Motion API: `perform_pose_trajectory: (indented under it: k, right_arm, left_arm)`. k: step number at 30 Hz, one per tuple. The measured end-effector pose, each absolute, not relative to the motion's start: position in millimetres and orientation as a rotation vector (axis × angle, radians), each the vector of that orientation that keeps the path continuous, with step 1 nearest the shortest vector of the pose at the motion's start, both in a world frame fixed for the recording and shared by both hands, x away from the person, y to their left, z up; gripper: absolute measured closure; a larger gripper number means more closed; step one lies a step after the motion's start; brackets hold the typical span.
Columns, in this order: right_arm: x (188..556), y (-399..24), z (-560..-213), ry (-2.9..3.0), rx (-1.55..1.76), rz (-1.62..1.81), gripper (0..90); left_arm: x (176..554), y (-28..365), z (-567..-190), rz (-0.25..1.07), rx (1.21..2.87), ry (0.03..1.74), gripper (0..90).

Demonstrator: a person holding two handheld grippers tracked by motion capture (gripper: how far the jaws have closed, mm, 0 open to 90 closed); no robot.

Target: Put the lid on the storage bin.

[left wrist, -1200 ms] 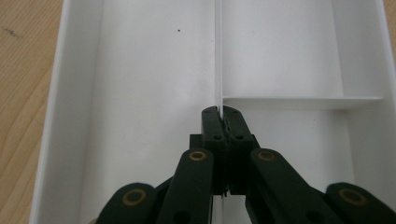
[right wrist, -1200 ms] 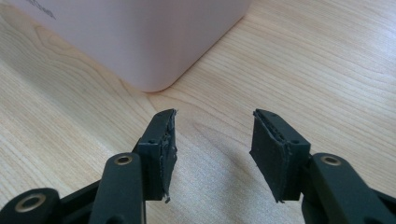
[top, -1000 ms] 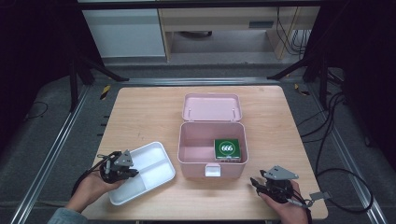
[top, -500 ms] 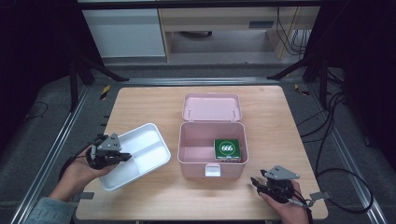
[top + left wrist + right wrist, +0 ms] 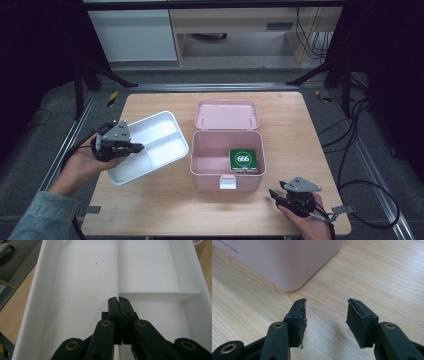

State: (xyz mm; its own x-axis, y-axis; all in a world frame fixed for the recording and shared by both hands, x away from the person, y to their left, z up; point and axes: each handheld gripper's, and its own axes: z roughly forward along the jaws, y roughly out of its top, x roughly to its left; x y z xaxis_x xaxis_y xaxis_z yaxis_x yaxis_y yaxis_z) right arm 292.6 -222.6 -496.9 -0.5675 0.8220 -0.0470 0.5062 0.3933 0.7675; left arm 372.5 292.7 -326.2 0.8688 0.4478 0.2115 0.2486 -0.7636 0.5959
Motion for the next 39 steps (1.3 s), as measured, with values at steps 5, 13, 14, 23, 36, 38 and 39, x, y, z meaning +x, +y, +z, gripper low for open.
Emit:
perform_pose_trajectory:
  k: [5, 13, 14, 23, 36, 38, 39]
  right_arm:
    - [293, -222, -498, 2.239, 1.141, 1.008, 49.7]
    - [294, -224, -498, 2.237, 1.147, 1.011, 49.8]
    - [294, -224, -498, 2.237, 1.148, 1.008, 49.8]
    - [297, -225, -501, 2.243, 1.165, 1.014, 49.8]
    - [297, -225, -502, 2.246, 1.172, 1.015, 50.0]
    - [297, -225, -502, 2.246, 1.171, 1.015, 50.0]
    - [297, -225, -501, 2.245, 1.165, 1.017, 50.0]
  left_arm:
    - [383, 278, -314, 0.459, 2.46, 0.476, 89.6]
    - [404, 242, -301, 0.427, 2.453, 0.397, 89.6]
    - [407, 236, -300, 0.422, 2.449, 0.387, 89.6]
    - [427, 199, -299, 0.376, 2.473, 0.304, 89.7]
    - [441, 150, -310, 0.303, 2.498, 0.212, 89.7]
    - [442, 144, -312, 0.293, 2.501, 0.2, 89.6]
    - [442, 142, -313, 0.29, 2.501, 0.197, 89.7]
